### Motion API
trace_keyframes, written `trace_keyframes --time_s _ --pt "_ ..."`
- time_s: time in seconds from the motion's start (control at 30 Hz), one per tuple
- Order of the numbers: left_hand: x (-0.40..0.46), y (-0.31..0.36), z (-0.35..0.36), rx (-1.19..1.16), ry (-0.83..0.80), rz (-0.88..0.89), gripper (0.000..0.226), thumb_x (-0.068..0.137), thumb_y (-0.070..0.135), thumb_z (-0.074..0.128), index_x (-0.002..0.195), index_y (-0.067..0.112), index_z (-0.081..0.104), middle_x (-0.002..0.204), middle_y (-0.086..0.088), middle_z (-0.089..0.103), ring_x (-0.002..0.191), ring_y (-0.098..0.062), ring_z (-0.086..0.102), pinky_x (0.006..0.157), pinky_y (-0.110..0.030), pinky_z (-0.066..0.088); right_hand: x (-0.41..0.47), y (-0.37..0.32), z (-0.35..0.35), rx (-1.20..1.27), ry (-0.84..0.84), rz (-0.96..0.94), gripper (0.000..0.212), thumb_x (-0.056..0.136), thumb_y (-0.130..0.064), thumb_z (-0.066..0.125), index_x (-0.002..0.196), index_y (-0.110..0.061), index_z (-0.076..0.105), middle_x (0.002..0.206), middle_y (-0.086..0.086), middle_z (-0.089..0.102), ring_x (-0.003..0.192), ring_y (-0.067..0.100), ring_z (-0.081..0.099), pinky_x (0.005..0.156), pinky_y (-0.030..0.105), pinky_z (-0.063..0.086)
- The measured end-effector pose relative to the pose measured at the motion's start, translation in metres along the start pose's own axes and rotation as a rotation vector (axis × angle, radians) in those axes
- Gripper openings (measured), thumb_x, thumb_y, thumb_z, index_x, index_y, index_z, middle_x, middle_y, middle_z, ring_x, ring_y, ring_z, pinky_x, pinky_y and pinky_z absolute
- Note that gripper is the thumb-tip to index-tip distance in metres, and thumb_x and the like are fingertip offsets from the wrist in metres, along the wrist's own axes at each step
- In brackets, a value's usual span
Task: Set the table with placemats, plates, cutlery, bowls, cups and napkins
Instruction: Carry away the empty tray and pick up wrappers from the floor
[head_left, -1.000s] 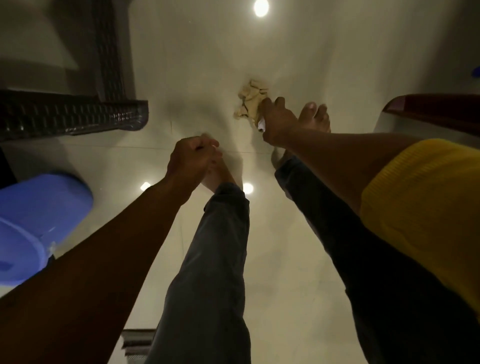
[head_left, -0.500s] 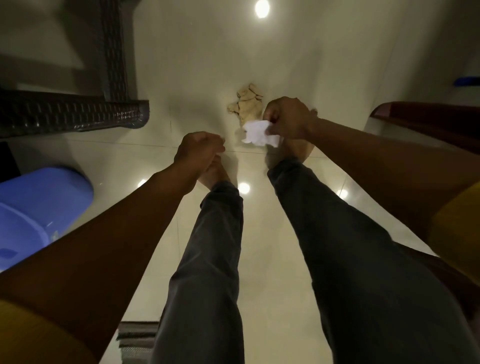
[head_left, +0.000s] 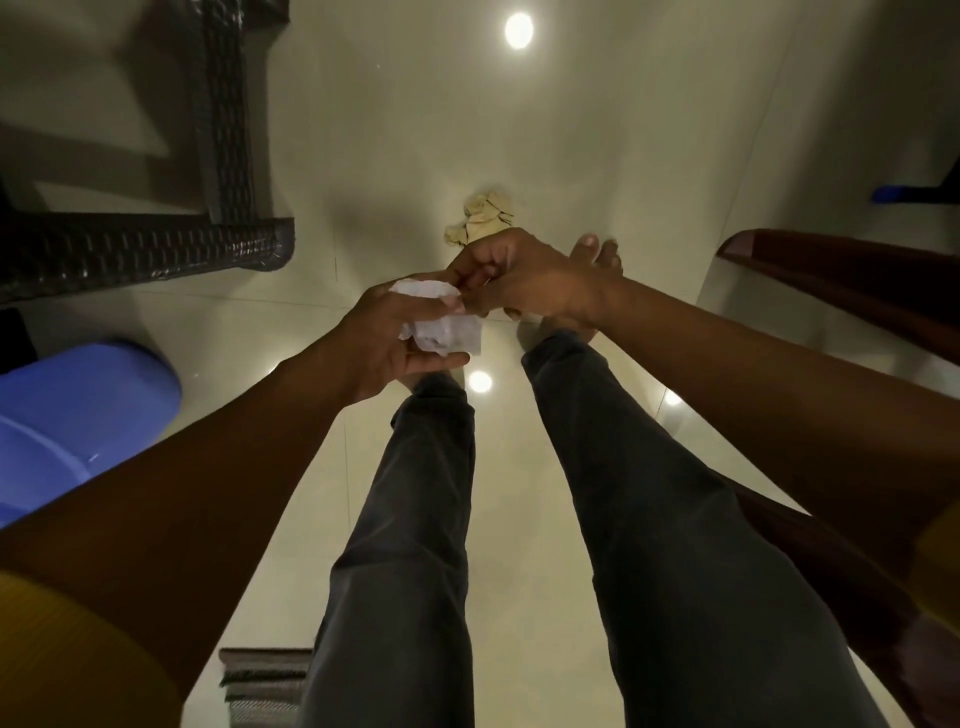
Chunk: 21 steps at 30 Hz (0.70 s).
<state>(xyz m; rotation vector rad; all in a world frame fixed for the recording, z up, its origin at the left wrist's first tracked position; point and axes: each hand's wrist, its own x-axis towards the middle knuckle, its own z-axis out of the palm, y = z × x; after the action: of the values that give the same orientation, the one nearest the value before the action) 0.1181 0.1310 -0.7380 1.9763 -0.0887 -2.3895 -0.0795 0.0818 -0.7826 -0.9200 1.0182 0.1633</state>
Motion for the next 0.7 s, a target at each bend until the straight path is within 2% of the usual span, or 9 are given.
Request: trace_keyframes --time_s 0.03,0.13,0.23,0.33,0.43,0.5,0.57,0.63,0.7 --pt "0.009 -0.001 0.001 -0.021 -0.016 -0.001 0.024 0.108 0.019 0.053 0.121 0.003 0.064 0.097 -0.012 0.077 0.09 -0.021 0.077 0.093 -0.042 0.059 0.004 0.001 -0.002 -0.017 0.006 0.01 0.023 0.09 -0.011 0.076 0.112 -0.019 0.075 0.101 0.01 0.077 0.077 0.007 0.068 0.055 0.026 0.047" --pt "0.018 -0.002 -0.009 -0.096 0.112 0.007 0.037 0.102 0.017 0.063 0.137 0.009 0.059 0.126 -0.016 0.068 0.115 -0.032 0.069 0.1 -0.047 0.058 0.028 0.005 -0.011 -0.135 0.133 0.063 0.022 0.091 -0.018 0.077 0.113 -0.018 0.074 0.096 0.003 0.074 0.079 0.01 0.069 0.058 0.02 0.051" --pt "0.025 -0.005 -0.016 -0.062 0.185 0.046 0.022 0.101 0.014 0.065 0.124 0.011 0.065 0.12 -0.015 0.068 0.109 -0.029 0.07 0.101 -0.046 0.057 0.061 0.02 -0.023 -0.462 0.367 0.078 0.034 0.087 -0.016 0.073 0.121 -0.013 0.069 0.105 -0.001 0.066 0.094 0.018 0.066 0.068 0.011 0.044" --pt "0.033 -0.002 -0.022 -0.067 0.234 0.085 0.024 0.098 0.006 0.065 0.121 0.013 0.067 0.113 -0.01 0.071 0.099 -0.025 0.073 0.08 -0.04 0.065 0.095 0.044 -0.032 -0.906 0.364 0.096 0.068 0.081 -0.017 0.075 0.143 -0.014 0.047 0.134 0.022 0.048 0.114 0.04 0.056 0.078 0.037 0.046" --pt "0.039 0.0 -0.026 -0.071 0.227 0.125 0.034 0.096 0.008 0.068 0.129 0.013 0.065 0.117 -0.008 0.072 0.096 -0.021 0.074 0.073 -0.032 0.064 0.119 0.063 -0.033 -1.289 0.258 0.045 0.091 0.077 -0.022 0.082 0.152 -0.028 0.032 0.153 0.024 0.027 0.128 0.045 0.043 0.086 0.053 0.049" --pt "0.042 0.003 -0.027 -0.079 0.219 0.141 0.035 0.097 0.008 0.067 0.131 0.01 0.064 0.118 -0.009 0.07 0.096 -0.02 0.073 0.072 -0.03 0.063 0.127 0.069 -0.031 -1.398 0.194 0.022 0.088 0.08 -0.029 0.082 0.153 -0.032 0.032 0.159 0.022 0.02 0.133 0.044 0.038 0.092 0.054 0.047" --pt "0.04 0.008 -0.026 -0.086 0.194 0.16 0.027 0.099 0.005 0.063 0.126 0.006 0.064 0.114 -0.013 0.068 0.092 -0.019 0.072 0.073 -0.03 0.063 0.131 0.068 -0.03 -1.44 0.173 0.038 0.079 0.081 -0.032 0.082 0.148 -0.028 0.04 0.154 0.019 0.026 0.13 0.041 0.04 0.091 0.051 0.048" --pt "0.036 0.012 -0.023 -0.097 0.147 0.175 0.011 0.103 0.003 0.057 0.112 0.005 0.063 0.105 -0.017 0.064 0.086 -0.017 0.072 0.072 -0.028 0.063 0.129 0.064 -0.034 -1.376 0.191 0.077 0.066 0.082 -0.025 0.08 0.14 -0.021 0.05 0.146 0.018 0.035 0.125 0.039 0.045 0.086 0.048 0.05" --pt "0.03 0.015 -0.02 -0.132 0.152 0.173 0.017 0.102 0.004 0.059 0.119 0.005 0.062 0.112 -0.02 0.065 0.095 -0.023 0.073 0.074 -0.031 0.063 0.121 0.059 -0.044 -1.237 0.248 0.114 0.05 0.087 -0.013 0.072 0.134 -0.017 0.055 0.137 0.018 0.041 0.118 0.039 0.051 0.084 0.047 0.051"
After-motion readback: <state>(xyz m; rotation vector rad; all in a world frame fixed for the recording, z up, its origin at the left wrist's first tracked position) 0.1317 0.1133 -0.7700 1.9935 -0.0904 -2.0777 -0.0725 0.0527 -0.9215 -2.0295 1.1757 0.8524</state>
